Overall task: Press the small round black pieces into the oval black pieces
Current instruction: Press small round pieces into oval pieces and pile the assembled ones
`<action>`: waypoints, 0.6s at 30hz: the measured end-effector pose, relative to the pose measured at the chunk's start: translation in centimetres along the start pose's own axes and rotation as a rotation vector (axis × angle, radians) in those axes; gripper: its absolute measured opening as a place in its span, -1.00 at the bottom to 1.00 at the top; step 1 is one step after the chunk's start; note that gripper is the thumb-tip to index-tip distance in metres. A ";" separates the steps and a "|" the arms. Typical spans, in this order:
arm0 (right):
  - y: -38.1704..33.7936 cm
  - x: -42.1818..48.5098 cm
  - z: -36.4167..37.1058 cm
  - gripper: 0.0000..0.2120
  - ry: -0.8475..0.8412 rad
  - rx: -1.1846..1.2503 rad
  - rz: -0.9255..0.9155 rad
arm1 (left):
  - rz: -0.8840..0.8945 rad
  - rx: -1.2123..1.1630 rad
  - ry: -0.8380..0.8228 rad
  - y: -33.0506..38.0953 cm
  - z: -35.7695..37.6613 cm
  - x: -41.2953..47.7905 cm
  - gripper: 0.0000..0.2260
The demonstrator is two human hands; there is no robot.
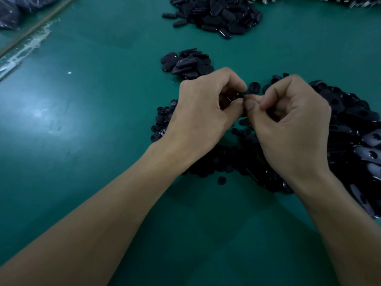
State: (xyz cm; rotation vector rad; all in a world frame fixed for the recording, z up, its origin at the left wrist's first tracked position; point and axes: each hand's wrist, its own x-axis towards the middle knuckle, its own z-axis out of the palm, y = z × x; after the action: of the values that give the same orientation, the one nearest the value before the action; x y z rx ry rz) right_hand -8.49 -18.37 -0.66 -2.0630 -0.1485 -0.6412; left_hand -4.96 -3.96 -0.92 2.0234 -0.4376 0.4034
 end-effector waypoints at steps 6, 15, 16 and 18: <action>-0.4 0.2 -0.1 -0.72 -0.002 0.043 -0.003 | -0.071 -0.056 -0.029 -0.2 -0.2 0.4 -0.84; 1.1 1.2 -0.8 -0.82 -0.103 0.053 0.036 | -0.190 -0.308 -0.126 0.1 -0.7 0.8 -0.82; 1.2 1.3 -0.9 -0.84 -0.120 0.094 0.051 | -0.200 -0.322 -0.138 0.1 -0.8 0.8 -0.82; 1.3 1.5 -1.1 -0.85 -0.137 0.178 0.081 | -0.216 -0.342 -0.142 0.1 -0.9 0.8 -0.82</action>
State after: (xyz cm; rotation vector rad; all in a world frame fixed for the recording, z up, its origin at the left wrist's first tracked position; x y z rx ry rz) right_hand -7.22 -20.15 -0.45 -1.9300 -0.1923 -0.4219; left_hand -4.37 -3.37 -0.06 1.7468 -0.3436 0.0466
